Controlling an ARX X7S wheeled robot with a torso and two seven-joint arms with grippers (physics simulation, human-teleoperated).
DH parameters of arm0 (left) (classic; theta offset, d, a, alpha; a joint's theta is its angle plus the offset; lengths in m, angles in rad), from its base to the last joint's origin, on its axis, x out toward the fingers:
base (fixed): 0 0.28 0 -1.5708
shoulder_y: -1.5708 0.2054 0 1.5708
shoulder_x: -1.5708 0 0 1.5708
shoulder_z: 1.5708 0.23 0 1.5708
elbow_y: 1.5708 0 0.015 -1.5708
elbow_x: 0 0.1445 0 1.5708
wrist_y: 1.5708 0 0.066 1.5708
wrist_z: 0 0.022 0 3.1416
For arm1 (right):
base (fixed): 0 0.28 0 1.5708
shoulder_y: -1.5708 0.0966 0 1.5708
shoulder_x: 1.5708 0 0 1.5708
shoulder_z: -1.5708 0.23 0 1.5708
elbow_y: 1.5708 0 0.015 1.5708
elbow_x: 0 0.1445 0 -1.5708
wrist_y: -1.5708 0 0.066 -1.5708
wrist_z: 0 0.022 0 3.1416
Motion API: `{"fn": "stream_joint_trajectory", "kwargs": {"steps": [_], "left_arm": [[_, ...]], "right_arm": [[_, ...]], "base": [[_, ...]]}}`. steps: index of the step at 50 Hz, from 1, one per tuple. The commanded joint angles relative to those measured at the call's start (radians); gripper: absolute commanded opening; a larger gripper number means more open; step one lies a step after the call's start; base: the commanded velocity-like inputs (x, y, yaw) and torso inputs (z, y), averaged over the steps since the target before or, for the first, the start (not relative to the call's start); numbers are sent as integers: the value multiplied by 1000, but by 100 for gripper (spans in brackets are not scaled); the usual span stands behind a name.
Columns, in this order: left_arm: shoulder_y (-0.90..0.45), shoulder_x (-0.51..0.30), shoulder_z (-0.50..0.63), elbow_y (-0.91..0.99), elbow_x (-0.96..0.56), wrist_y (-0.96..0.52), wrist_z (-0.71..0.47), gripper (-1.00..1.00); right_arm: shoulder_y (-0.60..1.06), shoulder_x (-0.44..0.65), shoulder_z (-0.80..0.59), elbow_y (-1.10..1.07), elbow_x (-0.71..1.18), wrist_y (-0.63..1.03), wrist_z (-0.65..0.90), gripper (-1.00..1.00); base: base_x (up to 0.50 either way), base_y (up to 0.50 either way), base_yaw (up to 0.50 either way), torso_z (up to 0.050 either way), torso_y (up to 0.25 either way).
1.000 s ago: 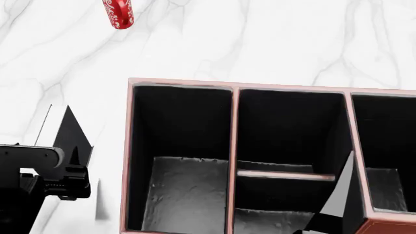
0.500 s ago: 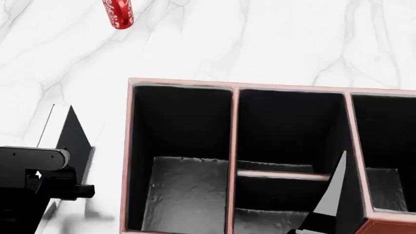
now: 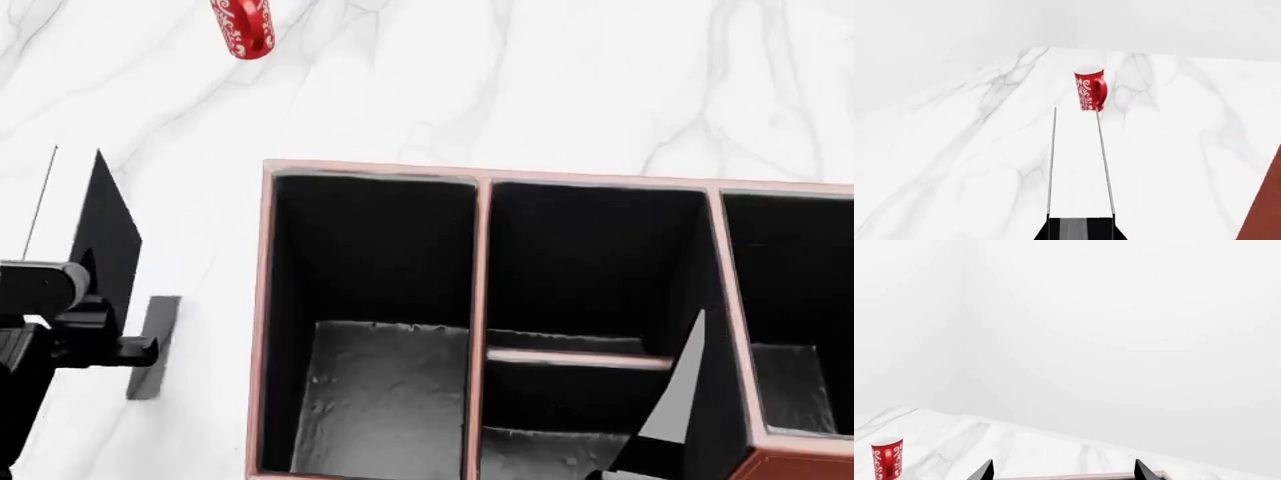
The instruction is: Pick up the book and place it in the left compartment of the caddy.
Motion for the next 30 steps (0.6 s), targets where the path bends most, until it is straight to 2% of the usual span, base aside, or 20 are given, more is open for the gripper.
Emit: {"fn": "stream_joint_trajectory", "kwargs": {"steps": [1,9,18,23,26,28,30], "left_arm": [[-60,-29,-104,343,-85,-181,-53,-100],[-184,-54,-159,537,-168,-364,-124,-100],[-310,-24,-283,673,-352,-562,-181,-100],[-405,33,-440,773,-604,-731,-264,-100],[-459,57,-528,804,-832,-810,-397,-100],[-427,-20,-474,808,-983,-682,-528,-100],[-407,-96,-382,809,-1041,-548,-609,-100]], "right_arm": [[8,-17,20,3,-15,2,-20,100],[8,-14,21,3,-12,-1,-17,100],[7,-9,21,-1,-7,2,-12,100],[8,-7,20,0,-7,1,-9,100],[10,-6,16,-1,-8,3,-8,100],[9,-5,17,-2,-7,3,-6,100],[6,-5,16,4,-10,-5,-8,100]], "base": [[0,0,0,0,0],[0,0,0,0,3],[0,0,0,0,1],[0,0,0,0,0],[0,0,0,0,3],[0,0,0,0,0],[0,0,0,0,0]]}}
